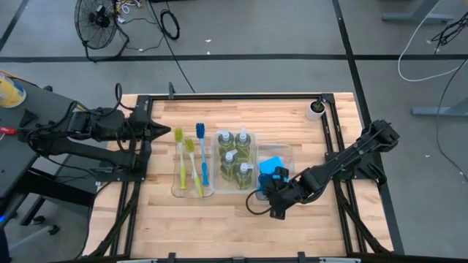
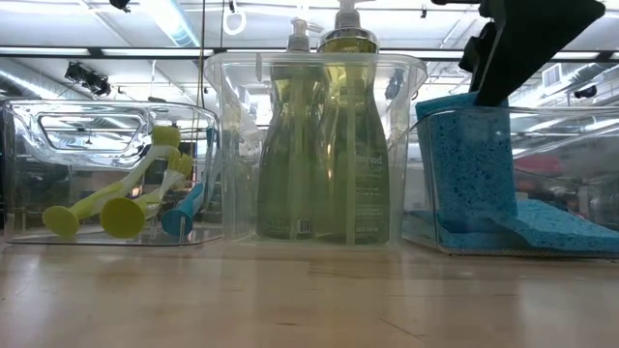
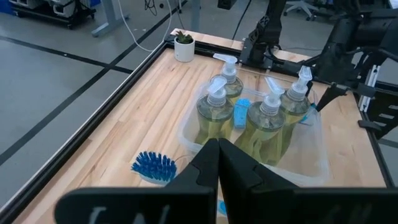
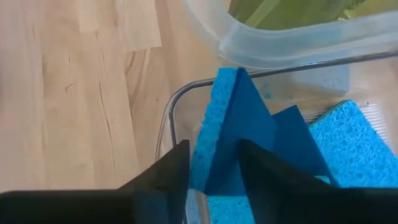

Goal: Pick & Place Kitchen Sink Supplies
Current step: Put the blue sponge wipe into the right transparent bin

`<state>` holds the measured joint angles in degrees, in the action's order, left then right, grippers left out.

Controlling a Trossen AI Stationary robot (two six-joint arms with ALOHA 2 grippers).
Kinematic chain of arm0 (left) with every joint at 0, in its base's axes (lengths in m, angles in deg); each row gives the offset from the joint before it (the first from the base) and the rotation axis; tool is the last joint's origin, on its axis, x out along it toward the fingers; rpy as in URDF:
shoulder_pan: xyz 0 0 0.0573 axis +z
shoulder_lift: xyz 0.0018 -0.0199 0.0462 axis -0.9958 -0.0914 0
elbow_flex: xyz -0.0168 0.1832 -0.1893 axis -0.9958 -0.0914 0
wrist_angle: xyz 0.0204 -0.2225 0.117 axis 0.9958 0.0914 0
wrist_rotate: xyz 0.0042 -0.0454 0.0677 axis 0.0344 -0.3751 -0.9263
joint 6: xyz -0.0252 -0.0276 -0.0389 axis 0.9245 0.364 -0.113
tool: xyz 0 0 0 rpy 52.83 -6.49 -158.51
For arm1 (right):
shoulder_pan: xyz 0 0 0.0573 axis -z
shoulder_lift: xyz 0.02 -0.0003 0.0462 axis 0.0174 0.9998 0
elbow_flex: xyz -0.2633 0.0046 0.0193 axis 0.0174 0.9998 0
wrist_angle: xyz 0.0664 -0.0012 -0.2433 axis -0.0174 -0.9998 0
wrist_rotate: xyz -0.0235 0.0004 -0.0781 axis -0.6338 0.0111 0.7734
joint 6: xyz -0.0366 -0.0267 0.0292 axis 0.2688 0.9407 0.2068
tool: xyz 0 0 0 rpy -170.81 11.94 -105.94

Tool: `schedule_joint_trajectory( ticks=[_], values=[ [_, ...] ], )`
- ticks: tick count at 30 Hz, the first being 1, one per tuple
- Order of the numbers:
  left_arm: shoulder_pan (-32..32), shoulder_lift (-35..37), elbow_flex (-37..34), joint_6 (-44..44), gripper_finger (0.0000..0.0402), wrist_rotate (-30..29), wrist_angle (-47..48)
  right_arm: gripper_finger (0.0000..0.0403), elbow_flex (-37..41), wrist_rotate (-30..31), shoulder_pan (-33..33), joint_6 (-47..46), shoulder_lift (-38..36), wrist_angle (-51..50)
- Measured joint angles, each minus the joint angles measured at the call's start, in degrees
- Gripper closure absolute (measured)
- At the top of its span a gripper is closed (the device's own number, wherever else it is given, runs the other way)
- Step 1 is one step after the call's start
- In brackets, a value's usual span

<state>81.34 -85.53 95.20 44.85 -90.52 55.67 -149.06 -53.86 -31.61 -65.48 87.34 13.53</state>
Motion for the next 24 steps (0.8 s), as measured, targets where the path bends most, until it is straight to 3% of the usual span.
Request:
schedule_joint_trajectory(
  ticks=[10,16,24],
  values=[
    [0.00,0.02,0.00,0.56,0.0385,-0.02,0.00,0.0388,0.00,0.07,0.00,-1.69,0.00,-0.02],
    [0.00,0.02,0.00,0.56,0.0385,0.00,0.00,0.0391,-0.15,0.04,0.01,-1.64,-0.96,-2.03],
    [0.00,0.00,0.02,0.56,0.0386,0.00,-0.02,0.0397,-6.13,4.05,0.00,0.86,-2.05,-15.32]
  ],
)
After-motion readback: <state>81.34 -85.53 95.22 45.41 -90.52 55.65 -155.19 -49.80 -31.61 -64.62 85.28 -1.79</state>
